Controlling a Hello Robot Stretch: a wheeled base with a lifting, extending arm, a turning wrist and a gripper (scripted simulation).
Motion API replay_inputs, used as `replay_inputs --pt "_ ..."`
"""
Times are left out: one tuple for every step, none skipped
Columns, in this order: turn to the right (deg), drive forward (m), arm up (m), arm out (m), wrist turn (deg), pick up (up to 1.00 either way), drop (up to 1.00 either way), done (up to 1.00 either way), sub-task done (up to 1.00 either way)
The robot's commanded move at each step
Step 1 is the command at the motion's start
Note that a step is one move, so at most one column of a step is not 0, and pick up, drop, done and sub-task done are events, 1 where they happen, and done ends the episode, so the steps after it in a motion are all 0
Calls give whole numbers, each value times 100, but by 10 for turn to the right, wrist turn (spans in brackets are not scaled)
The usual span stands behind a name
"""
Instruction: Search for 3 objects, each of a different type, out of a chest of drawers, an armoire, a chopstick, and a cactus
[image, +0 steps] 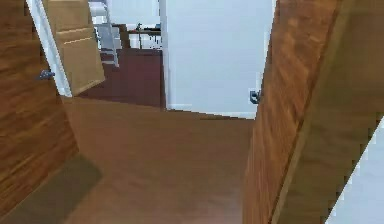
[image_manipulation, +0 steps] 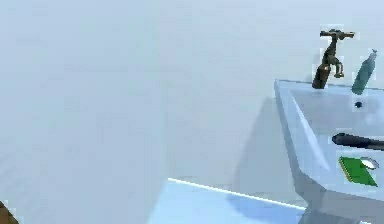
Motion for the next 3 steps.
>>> replay_inputs --pt "-450 0 0 0 0 0 0 0 0" --pt "-450 0 0 0 0 0 0 0 0" --pt "-180 0 0 0 0 0 0 0 0"
